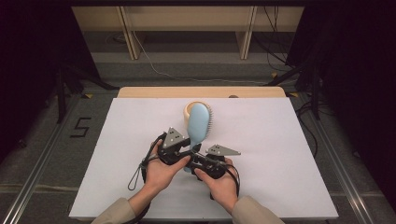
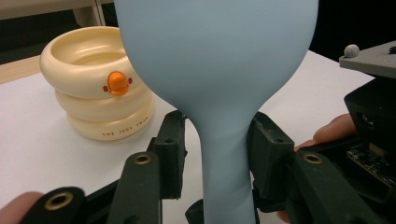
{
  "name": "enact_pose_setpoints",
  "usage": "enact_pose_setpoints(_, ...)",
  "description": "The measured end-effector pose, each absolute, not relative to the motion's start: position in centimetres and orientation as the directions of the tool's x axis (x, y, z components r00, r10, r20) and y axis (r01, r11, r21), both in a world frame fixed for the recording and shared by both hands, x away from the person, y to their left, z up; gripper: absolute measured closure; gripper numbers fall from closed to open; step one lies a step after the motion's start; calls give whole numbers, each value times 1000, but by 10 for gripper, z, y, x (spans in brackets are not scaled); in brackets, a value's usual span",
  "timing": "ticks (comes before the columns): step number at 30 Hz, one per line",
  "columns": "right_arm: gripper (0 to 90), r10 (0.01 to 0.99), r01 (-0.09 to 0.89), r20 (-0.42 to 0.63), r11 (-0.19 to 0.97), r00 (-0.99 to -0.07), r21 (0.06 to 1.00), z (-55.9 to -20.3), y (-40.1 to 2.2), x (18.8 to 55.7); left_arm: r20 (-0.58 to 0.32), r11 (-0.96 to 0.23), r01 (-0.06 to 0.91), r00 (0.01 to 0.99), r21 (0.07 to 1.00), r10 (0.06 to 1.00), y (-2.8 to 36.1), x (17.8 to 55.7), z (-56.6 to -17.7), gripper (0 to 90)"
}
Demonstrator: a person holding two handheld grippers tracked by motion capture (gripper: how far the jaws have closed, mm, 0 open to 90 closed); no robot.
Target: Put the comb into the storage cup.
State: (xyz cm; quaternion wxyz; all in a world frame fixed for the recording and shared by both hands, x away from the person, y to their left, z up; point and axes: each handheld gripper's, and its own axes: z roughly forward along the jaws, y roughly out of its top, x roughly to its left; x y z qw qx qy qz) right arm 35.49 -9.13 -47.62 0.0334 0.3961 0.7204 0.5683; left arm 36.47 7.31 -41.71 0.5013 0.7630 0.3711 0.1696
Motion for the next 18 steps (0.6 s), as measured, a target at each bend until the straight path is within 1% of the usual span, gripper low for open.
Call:
enact_pose_setpoints(6, 655, 604, 540, 420, 21, -677, 841, -476, -93, 355, -110, -227, 397, 668, 889, 736, 73, 365, -418, 574)
enact_pose_setpoints(9, 656, 603, 539, 421, 17, -677, 842, -475, -93, 355, -122, -218, 403, 668, 889, 734, 73, 366, -417, 541)
enact_pose_setpoints(10, 655, 604, 537, 420, 15, -677, 844, -475, -94, 356, -126, -216, 404, 670, 889, 732, 73, 366, -417, 499)
enact_pose_setpoints(11, 655, 604, 537, 420, 15, -677, 844, -475, -94, 356, -133, -213, 406, 673, 889, 728, 73, 366, -416, 499)
enact_pose_setpoints(12, 655, 604, 542, 428, 8, -672, 840, -475, -94, 356, -142, -208, 408, 678, 889, 721, 73, 366, -415, 440)
enact_pose_setpoints(16, 655, 603, 543, 433, 0, -670, 840, -475, -95, 356, -149, -207, 411, 682, 888, 716, 72, 365, -412, 281)
enact_pose_setpoints(17, 655, 603, 543, 433, 0, -670, 840, -475, -95, 356, -141, -214, 406, 686, 889, 714, 72, 366, -412, 281)
enact_pose_setpoints(18, 655, 601, 544, 436, -4, -669, 839, -475, -95, 356, -138, -218, 405, 687, 888, 713, 71, 365, -411, 246)
